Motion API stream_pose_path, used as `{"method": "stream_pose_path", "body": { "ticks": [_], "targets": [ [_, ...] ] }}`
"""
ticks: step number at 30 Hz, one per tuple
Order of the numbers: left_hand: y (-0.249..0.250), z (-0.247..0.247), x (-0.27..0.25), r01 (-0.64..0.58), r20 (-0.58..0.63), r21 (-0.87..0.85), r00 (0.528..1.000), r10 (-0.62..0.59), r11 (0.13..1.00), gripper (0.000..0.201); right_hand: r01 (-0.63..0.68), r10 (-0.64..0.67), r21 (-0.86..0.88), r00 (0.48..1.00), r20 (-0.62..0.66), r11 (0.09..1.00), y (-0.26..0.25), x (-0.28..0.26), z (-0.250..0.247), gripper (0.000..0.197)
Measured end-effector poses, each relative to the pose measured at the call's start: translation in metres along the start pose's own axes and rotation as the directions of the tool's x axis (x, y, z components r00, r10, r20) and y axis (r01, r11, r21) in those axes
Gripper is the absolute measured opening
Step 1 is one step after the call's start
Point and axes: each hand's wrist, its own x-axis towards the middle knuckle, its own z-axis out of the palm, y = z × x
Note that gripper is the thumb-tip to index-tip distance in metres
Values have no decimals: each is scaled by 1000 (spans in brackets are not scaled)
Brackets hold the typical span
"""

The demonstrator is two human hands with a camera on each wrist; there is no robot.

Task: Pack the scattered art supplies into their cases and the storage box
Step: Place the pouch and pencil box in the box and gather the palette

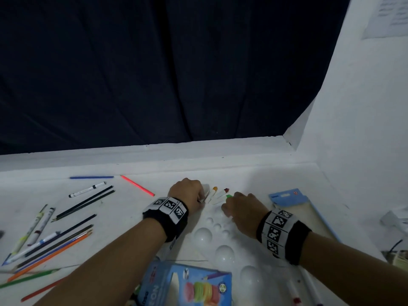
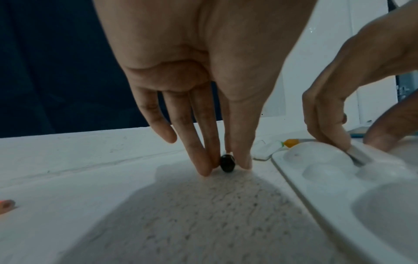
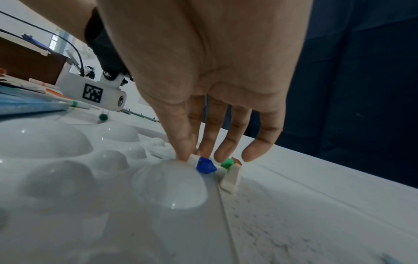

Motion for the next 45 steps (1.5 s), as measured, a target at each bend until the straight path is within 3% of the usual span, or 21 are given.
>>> {"method": "stream_pose_path", "body": {
  "ticks": [5,8,11,15,19,23,25,27,32,35,39,43,45],
  "targets": [
    [-8,1,-3,-9,-20,-104,1000,7,995,10,35,-34,20,998,-58,999,-2,-6,-3,30],
    [-16,-11,-19,-12,-73,-212,997,-4,977,10,23,0,171,991,-136,985,-4,-12,-10,23],
    [-31,-27,-47,-30,-201,-366,978,-47,930,15,-1,71,376,982,-174,927,-11,-19,-17,16],
    [-57,-46,-107,-97,-325,-556,939,-108,826,18,61,174,644,939,-296,763,-41,-32,-29,6],
    [-81,-52,-182,-180,-364,-752,915,-172,634,19,119,262,809,910,-321,576,-89,-46,-34,10],
    [-106,-48,-251,-197,-311,-896,917,-248,398,22,145,233,900,938,-258,412,-139,-51,-34,17],
    [-123,-44,-280,-190,-302,-911,912,-279,365,25,161,184,939,957,-224,304,-165,-53,-34,19],
    [-144,-39,-307,-162,-282,-911,916,-286,380,27,175,148,956,966,-214,237,-194,-53,-33,19],
    [-189,-19,-347,-58,-184,-896,951,-250,441,23,157,69,954,981,-180,254,-256,-49,-17,19],
    [-208,-8,-357,27,-61,-871,985,-163,491,20,128,10,934,990,-139,333,-288,-45,-5,16],
    [-223,7,-353,-2,-33,-744,999,-33,668,21,59,-38,893,998,-47,446,-319,-41,3,13],
    [-225,20,-343,-88,-65,-470,996,65,878,20,-11,-48,869,998,40,495,-335,-39,7,13],
    [-224,24,-340,-111,-54,-383,994,97,917,23,-19,-64,850,996,62,527,-339,-37,7,13]
  ]
}}
